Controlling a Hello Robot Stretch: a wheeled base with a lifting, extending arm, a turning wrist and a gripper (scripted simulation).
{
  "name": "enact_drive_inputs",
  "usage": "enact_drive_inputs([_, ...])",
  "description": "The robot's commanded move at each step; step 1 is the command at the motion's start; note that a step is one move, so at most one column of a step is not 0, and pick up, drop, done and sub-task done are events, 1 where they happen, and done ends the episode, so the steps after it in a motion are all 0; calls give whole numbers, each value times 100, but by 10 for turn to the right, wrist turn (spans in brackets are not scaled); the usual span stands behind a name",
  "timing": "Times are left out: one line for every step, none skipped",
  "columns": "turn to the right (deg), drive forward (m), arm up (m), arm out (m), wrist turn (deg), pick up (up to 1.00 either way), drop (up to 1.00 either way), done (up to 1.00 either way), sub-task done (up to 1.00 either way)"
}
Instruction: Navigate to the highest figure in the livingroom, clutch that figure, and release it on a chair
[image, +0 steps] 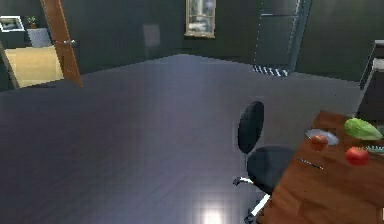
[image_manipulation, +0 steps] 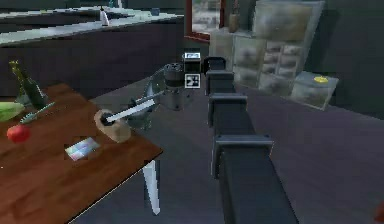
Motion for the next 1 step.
enact_drive_inputs([-300, 0, 0, 0, 0, 0, 0, 0, 0])
